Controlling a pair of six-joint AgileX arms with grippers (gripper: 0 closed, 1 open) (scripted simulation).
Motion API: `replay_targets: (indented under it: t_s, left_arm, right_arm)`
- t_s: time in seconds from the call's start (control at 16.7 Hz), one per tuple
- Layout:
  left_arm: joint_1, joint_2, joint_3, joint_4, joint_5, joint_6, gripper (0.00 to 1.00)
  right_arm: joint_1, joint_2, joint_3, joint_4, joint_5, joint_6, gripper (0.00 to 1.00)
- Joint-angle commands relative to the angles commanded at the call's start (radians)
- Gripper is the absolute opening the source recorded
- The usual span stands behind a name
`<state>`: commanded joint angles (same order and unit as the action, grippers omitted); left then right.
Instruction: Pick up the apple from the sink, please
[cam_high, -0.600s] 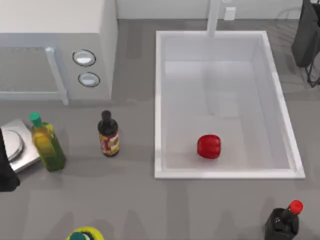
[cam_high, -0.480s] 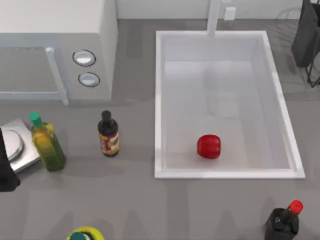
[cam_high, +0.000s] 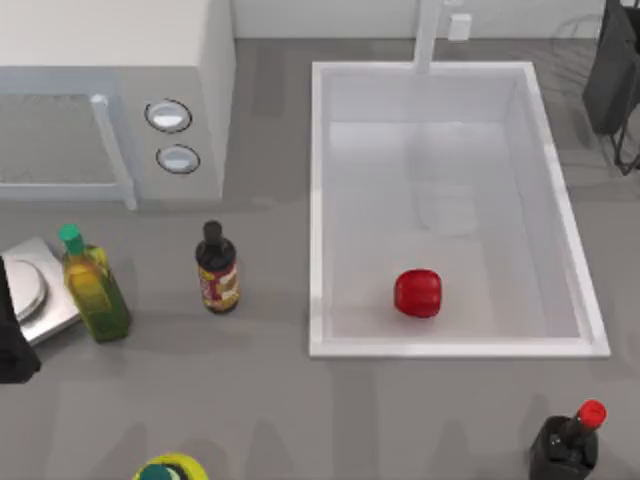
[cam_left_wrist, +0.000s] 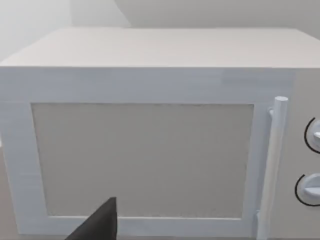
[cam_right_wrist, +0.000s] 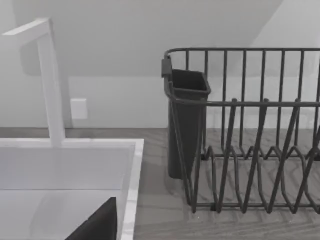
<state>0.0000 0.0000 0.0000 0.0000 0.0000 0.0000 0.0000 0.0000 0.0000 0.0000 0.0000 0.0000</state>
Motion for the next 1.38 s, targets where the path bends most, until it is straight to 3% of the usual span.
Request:
replay_targets:
  t_s: [0.9, 1.14, 1.38]
  left_arm:
    - [0.000, 0.000, 0.000, 0.000, 0.000, 0.000, 1.00]
    - [0.000, 0.000, 0.000, 0.000, 0.000, 0.000, 1.00]
    - [0.000, 0.000, 0.000, 0.000, 0.000, 0.000, 1.00]
  right_arm:
    - [0.003, 0.010, 0.010, -0.006, 0.000, 0.003, 1.00]
    - [0.042, 0.155, 0.148, -0.095, 0.000, 0.044, 1.00]
    - [0.117, 0.460, 0.412, -0.262, 0.001, 0.122, 1.00]
